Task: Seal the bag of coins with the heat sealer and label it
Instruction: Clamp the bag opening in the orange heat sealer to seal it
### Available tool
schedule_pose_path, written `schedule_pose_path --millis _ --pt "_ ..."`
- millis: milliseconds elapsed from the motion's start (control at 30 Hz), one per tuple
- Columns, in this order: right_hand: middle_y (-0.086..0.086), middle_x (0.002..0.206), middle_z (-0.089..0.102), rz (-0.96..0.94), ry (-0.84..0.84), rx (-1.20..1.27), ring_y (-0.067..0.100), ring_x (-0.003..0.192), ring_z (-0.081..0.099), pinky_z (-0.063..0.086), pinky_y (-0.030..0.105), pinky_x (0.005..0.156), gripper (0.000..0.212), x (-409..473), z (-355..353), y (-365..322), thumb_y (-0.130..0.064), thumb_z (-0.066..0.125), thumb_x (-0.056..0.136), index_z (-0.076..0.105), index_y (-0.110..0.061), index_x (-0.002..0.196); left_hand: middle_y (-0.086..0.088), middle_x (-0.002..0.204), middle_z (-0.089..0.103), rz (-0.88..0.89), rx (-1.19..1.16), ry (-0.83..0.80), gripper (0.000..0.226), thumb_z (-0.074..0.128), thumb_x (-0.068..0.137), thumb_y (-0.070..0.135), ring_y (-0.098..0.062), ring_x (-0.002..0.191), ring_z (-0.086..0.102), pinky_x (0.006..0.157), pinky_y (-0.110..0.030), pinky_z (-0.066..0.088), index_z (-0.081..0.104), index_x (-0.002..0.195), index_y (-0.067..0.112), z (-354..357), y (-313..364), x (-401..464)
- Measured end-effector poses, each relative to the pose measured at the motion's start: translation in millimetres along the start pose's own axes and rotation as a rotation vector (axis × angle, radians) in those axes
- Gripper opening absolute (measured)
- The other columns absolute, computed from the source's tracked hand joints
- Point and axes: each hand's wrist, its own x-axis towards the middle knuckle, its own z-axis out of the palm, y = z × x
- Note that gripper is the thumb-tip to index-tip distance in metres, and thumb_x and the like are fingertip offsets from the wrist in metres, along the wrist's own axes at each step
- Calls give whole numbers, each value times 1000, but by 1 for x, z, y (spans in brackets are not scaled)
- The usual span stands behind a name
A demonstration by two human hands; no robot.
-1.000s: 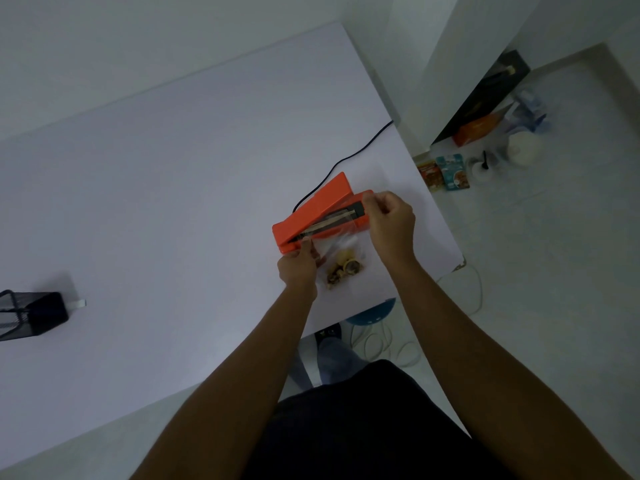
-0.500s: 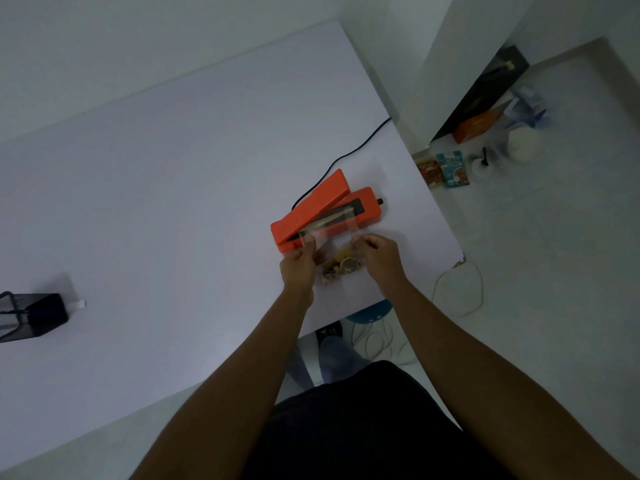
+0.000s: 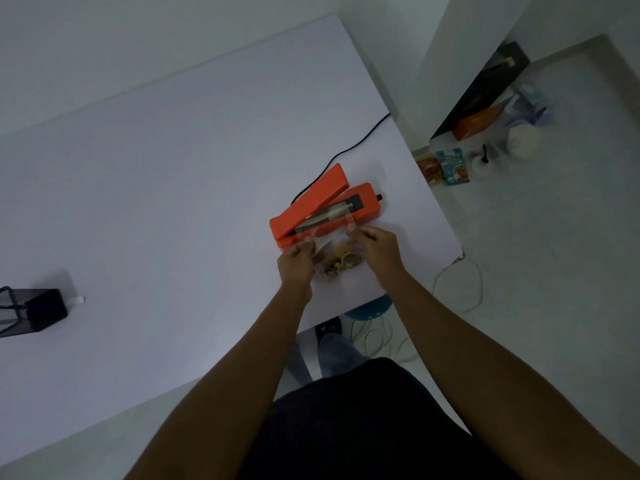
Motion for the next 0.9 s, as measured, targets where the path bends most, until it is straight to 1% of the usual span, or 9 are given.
schedule_pose_path --millis 33,100,233,333,400,500,600,700,900 --pt "5 88 78 23 3 20 14 80 72 58 24 66 27 0 -1 0 -39 73 88 79 -13 89 -3 105 73 -15 -10 -9 11 58 98 24 -17 84 72 67 -29 51 66 98 17 0 0 0" --pt "2 88 78 56 12 36 10 78 70 53 18 62 27 0 -2 1 -38 73 89 79 -12 89 -4 107 74 -36 -28 -19 10 59 98 24 -19 87 73 70 -32 52 66 99 18 0 -1 0" --pt "4 89 78 59 19 51 14 81 71 55 21 64 25 1 -1 4 -36 73 89 79 -11 89 -7 109 74 -48 -47 -10 16 58 97 25 -21 95 72 73 -33 52 66 106 14 0 -1 0" --pt "3 86 77 48 24 56 12 78 70 52 15 59 23 1 0 4 -34 73 89 79 -11 88 -6 108 74 -44 -62 -3 20 60 97 29 -20 94 72 71 -32 52 65 109 14 1 -1 -2" --pt "3 85 77 44 33 46 10 76 69 50 13 57 23 1 1 3 -33 73 89 78 -10 88 -5 105 75 -38 -65 7 22 62 95 34 -21 92 73 73 -33 55 66 105 15 1 -1 -2" --pt "5 86 77 42 44 32 11 75 68 50 16 60 25 4 2 3 -33 74 89 79 -8 88 -5 100 75 -26 -74 19 22 65 92 39 -21 88 73 76 -36 55 65 96 18 2 0 -1" --pt "5 86 78 41 52 30 12 76 69 51 21 64 26 5 2 3 -34 75 87 79 -8 88 -4 101 74 -14 -89 33 25 66 92 37 -21 89 71 70 -31 54 66 105 16 2 1 0" --pt "5 85 78 28 57 11 13 76 69 52 23 66 26 7 3 4 -35 75 87 79 -9 87 -2 98 73 -16 -109 49 19 66 93 31 -21 88 71 65 -27 51 66 102 14 4 3 0" --pt "2 83 77 31 83 0 5 69 68 49 18 59 27 6 5 2 -35 74 88 78 -8 88 -10 106 74 -31 -127 88 31 66 93 27 -25 95 72 63 -25 51 67 115 4 8 4 -1"
